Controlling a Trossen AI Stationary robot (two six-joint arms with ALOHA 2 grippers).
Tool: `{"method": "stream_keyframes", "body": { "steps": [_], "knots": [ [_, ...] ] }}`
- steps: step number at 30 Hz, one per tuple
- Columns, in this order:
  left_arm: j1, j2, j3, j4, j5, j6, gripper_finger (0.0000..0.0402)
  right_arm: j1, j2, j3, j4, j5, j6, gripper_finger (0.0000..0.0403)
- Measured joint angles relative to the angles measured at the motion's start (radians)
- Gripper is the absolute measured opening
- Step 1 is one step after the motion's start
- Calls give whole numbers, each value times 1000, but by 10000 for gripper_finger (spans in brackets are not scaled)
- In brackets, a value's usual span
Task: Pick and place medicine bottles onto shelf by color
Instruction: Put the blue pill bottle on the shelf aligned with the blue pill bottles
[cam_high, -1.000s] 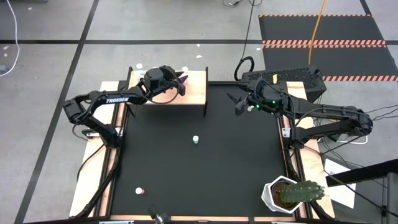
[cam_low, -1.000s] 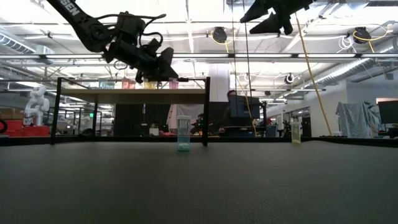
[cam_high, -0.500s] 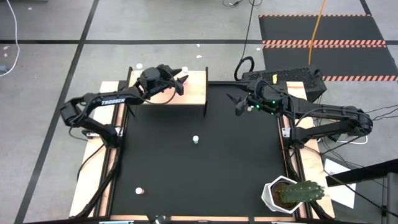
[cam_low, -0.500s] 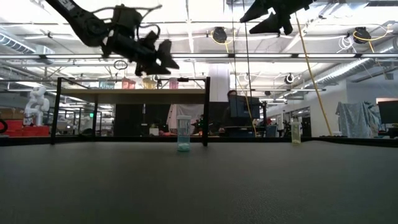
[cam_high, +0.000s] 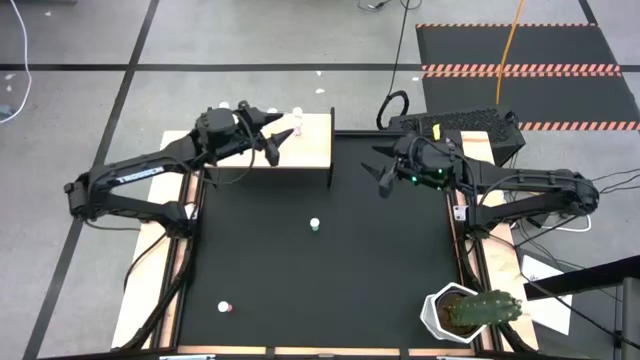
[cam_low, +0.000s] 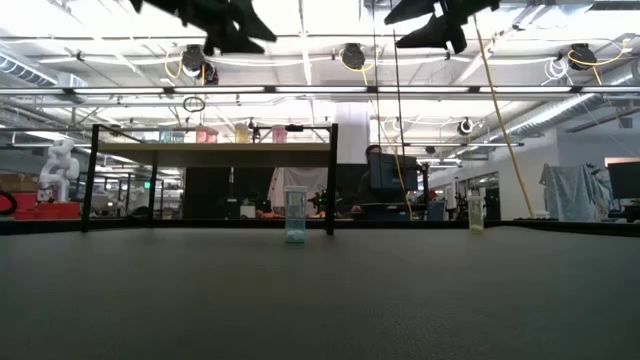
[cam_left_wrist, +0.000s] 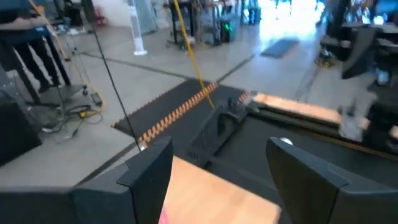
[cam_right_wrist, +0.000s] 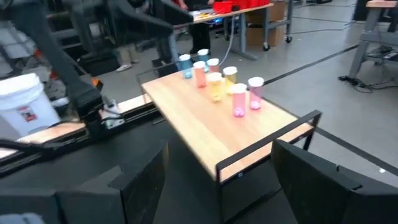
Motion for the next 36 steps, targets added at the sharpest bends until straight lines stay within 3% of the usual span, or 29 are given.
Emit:
{"method": "stream_keyframes", "body": {
  "steps": [8,16,22,25,28,31,36],
  "knots": [
    [-155,-53,121,-375,-75,-160,216,84,50,0,-89,-199,51,279],
    [-372,-88,61,-738,-71,-691,173,178,107,0,-163,-196,301,244],
    [-660,-73,59,-997,-7,-1008,144,295,139,0,-179,-75,368,227],
    [-826,-78,59,-1092,29,-1281,132,335,143,0,-201,-43,405,226],
    [-1022,-77,59,-1102,51,-1546,122,367,142,0,-232,-38,442,226],
    [-1197,-64,60,-1081,3,-1740,114,397,142,0,-251,-13,445,226],
    [-1365,-4,60,-1077,-65,-1947,110,428,142,0,-255,35,459,226]
  ]
}}
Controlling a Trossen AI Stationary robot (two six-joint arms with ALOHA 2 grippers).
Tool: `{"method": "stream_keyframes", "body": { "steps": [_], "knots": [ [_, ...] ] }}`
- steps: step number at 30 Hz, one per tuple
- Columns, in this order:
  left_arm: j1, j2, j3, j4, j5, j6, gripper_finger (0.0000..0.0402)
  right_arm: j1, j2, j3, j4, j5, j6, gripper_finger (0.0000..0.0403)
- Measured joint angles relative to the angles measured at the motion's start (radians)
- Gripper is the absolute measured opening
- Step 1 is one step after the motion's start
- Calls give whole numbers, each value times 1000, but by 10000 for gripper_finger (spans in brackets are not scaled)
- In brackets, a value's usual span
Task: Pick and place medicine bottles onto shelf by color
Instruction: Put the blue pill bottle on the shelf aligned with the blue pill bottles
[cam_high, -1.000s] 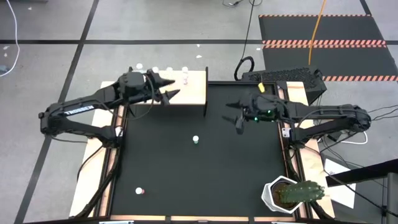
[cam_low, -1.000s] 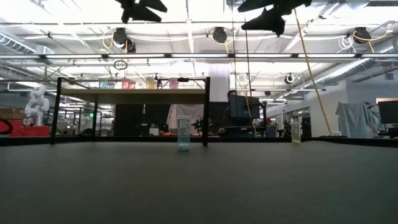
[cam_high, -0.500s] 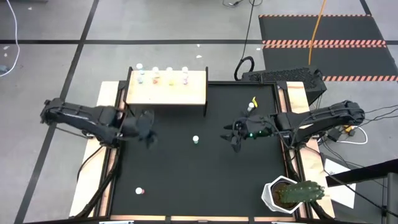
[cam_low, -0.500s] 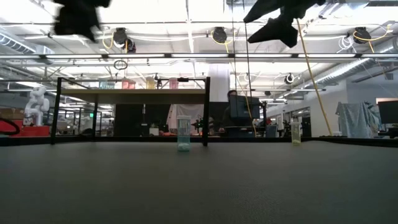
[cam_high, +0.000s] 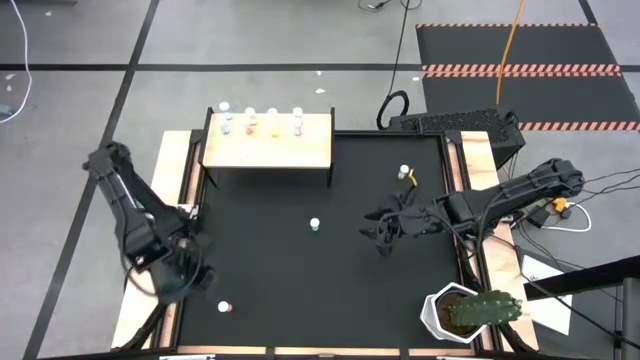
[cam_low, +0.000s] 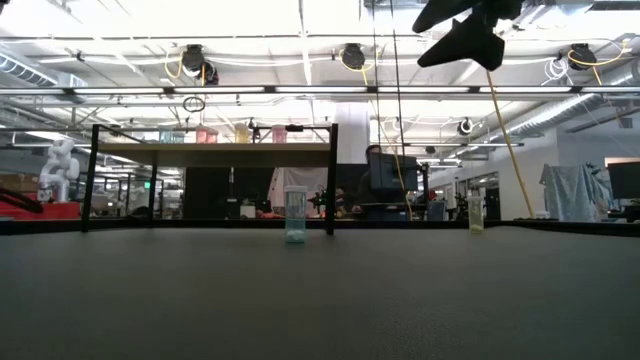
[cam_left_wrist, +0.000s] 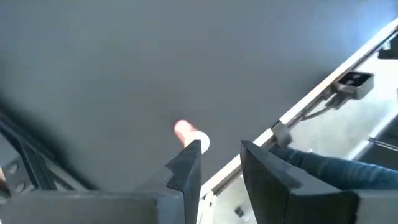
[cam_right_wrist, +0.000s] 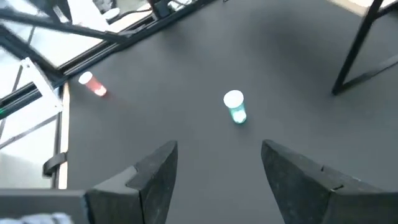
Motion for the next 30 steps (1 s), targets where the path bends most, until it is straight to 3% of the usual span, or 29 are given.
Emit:
{"method": "stream_keyframes", "body": {
  "steps": [5,8,10,15,20,23,26,30],
  "knots": [
    [-27,94,0,22,-160,-79,115,18,0,0,-32,94,96,226],
    [8,139,0,98,-241,-30,115,-12,-16,0,-152,138,170,226],
    [48,152,0,156,-247,67,115,-64,-35,2,-241,119,209,226],
    [144,156,0,254,-262,316,115,-205,-70,2,-324,-115,90,226],
    [276,171,0,264,-486,642,117,-257,-70,2,-267,-185,19,226],
    [402,214,-26,414,-560,919,134,-263,-70,2,-209,-183,12,226],
    [532,278,-78,698,-526,1184,174,-261,-70,3,-173,-182,27,226],
    [663,374,-133,919,-352,1481,241,-248,-70,3,-186,-180,35,226]
  ]
}}
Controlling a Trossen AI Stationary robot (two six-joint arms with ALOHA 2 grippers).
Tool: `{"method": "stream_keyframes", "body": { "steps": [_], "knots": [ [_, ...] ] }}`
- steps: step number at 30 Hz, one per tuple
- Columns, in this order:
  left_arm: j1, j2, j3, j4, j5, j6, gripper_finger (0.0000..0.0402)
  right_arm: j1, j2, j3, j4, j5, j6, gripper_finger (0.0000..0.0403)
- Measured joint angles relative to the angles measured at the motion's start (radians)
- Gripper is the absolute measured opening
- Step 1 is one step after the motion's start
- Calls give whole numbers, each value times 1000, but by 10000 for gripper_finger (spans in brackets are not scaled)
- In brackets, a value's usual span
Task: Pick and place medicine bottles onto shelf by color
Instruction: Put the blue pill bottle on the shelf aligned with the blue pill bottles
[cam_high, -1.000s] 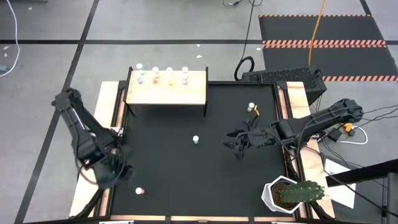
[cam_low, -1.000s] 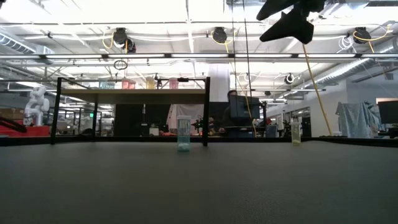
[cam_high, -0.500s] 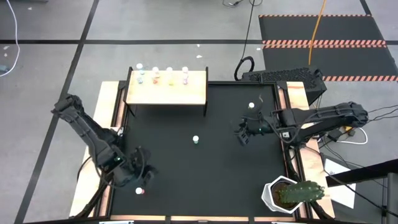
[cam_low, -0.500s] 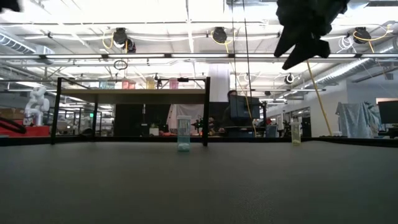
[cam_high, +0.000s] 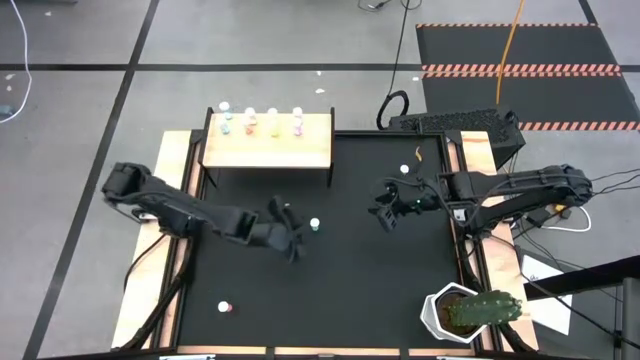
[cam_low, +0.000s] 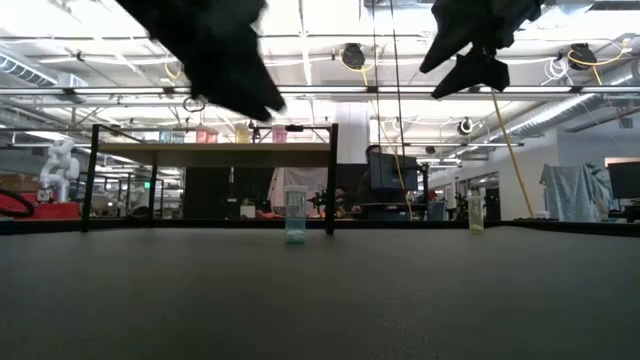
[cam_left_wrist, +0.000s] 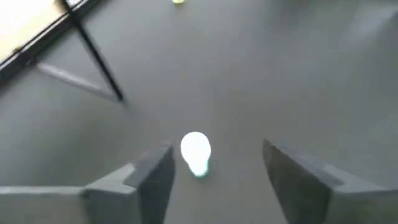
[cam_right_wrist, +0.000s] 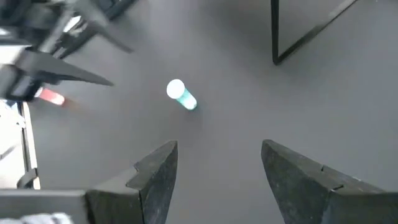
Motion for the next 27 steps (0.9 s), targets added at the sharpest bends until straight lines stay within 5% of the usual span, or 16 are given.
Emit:
{"method": "stream_keyframes", "body": {
  "steps": [5,10,27],
  "knots": [
    [123,81,-8,31,116,146,304,20,-9,0,-39,1,36,226],
    [199,155,-7,68,292,247,316,46,-10,0,-45,57,52,226],
    [234,207,-7,134,395,270,182,46,-10,0,-45,76,24,226]
  ]
}}
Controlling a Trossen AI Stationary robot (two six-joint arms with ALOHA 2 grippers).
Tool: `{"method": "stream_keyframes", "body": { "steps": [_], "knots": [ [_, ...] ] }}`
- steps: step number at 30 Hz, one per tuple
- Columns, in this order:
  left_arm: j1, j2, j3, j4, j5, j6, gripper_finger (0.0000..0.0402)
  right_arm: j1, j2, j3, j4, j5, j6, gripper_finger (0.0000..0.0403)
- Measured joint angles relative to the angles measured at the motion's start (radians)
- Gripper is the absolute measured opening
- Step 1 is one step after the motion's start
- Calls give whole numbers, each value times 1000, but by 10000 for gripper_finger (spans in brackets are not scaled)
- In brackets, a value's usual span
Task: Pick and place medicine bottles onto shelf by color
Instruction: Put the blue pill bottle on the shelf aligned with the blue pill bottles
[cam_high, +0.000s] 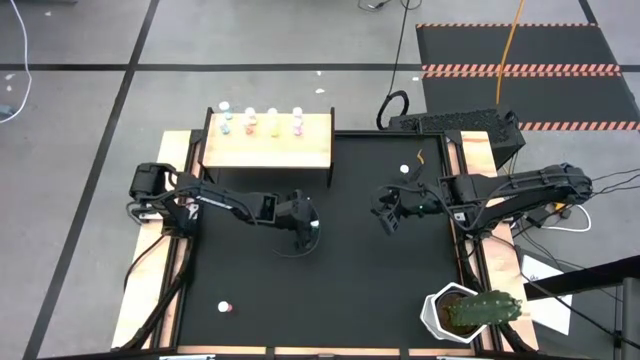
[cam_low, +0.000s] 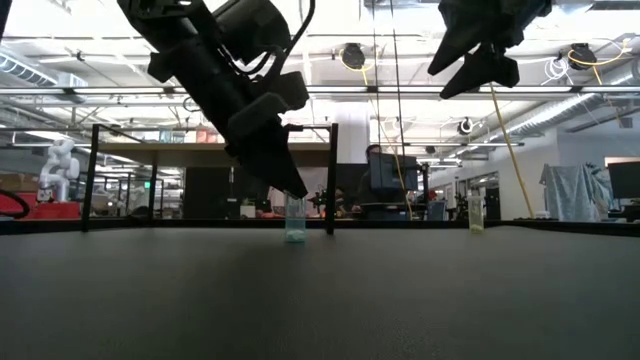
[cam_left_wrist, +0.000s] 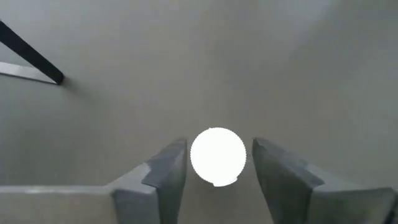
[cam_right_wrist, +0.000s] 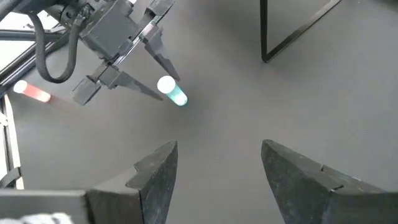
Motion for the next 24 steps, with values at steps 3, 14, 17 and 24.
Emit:
{"method": "stream_keyframes", "body": {
  "steps": [3,14,17,24],
  "knots": [
    [6,0,0,0,5,-12,159,0,0,0,0,0,-2,226],
    [56,-39,1,-9,33,-102,121,-4,0,0,0,-2,-26,226],
    [72,-98,2,-60,32,-137,126,-19,0,0,-3,-4,-27,226],
    [112,-358,105,-500,-26,-172,121,-61,0,0,3,-30,-25,226]
  ]
}}
